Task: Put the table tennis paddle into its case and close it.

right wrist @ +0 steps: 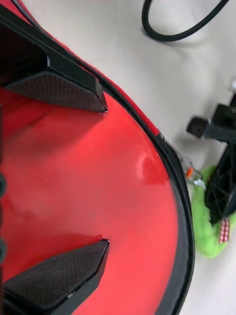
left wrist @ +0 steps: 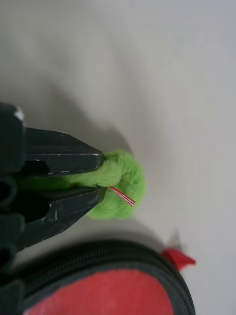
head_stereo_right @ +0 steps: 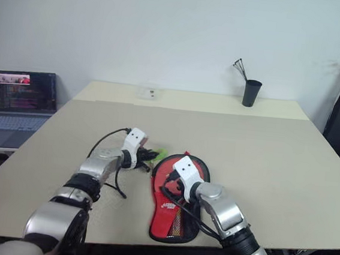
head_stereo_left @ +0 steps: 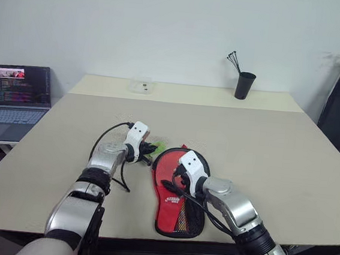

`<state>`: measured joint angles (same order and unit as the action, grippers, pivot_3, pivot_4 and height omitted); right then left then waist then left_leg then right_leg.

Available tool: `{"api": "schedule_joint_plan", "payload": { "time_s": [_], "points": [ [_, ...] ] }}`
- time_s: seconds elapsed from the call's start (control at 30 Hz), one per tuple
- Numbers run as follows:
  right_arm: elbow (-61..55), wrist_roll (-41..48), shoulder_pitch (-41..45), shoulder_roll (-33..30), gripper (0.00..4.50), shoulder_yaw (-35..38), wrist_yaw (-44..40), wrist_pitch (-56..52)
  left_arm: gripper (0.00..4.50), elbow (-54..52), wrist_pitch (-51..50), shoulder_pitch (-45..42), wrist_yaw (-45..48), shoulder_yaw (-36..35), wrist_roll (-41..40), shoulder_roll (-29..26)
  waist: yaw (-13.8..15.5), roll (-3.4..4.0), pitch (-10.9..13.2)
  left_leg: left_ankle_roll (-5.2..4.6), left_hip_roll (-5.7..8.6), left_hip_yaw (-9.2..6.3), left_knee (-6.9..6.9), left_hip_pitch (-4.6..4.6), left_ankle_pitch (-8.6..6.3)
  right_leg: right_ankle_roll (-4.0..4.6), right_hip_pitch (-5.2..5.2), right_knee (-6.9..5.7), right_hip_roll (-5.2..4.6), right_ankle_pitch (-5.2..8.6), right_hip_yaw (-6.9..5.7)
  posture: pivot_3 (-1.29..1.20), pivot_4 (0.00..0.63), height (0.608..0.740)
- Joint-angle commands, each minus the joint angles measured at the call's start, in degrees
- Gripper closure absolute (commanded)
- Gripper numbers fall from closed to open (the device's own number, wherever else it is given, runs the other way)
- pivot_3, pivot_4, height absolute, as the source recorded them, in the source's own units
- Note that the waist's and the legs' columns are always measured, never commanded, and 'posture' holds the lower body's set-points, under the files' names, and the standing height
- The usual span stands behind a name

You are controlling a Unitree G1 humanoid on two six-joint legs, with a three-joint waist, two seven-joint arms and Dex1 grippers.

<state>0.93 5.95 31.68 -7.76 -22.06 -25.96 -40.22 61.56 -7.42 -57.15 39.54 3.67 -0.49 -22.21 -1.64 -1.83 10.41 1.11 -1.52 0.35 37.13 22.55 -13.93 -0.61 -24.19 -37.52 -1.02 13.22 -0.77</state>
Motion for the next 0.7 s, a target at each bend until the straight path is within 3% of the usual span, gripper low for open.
{"api": "schedule_joint_plan", "payload": {
  "time_s": [0.03, 0.23, 0.7],
  "points": [
    [-1.9, -0.3, -2.9, 0.4, 0.00, -1.0, 0.3, -2.1, 4.47, 6.6, 6.8, -7.1, -4.3, 1.9, 4.6, 1.1, 0.0, -0.03, 0.0, 0.00, 0.00, -0.02, 0.02, 0.02, 0.00, 0.00, 0.00, -0.01, 0.00, 0.00, -0.01, 0.00, 0.150, 0.740],
    [-3.1, -1.2, -5.9, 1.5, 0.00, -1.3, 1.7, -3.1, 4.47, 13.7, 11.9, -13.3, -8.8, 5.5, 11.3, 5.2, 0.0, -0.13, -0.1, 0.00, 0.07, 0.05, 0.00, 0.04, 0.00, -0.01, 0.00, 0.07, 0.00, 0.00, -0.02, 0.00, 0.150, 0.740],
    [-3.8, -2.9, -11.6, 3.7, 0.00, -1.7, 4.3, -3.3, 4.47, 16.6, 16.4, -18.9, -14.2, 11.6, 22.8, 13.0, 0.0, -0.40, -0.3, 0.00, 0.07, 0.09, -0.02, -0.01, -0.01, -0.02, 0.01, 0.08, 0.02, 0.01, -0.03, 0.00, 0.150, 0.740]
  ]
}}
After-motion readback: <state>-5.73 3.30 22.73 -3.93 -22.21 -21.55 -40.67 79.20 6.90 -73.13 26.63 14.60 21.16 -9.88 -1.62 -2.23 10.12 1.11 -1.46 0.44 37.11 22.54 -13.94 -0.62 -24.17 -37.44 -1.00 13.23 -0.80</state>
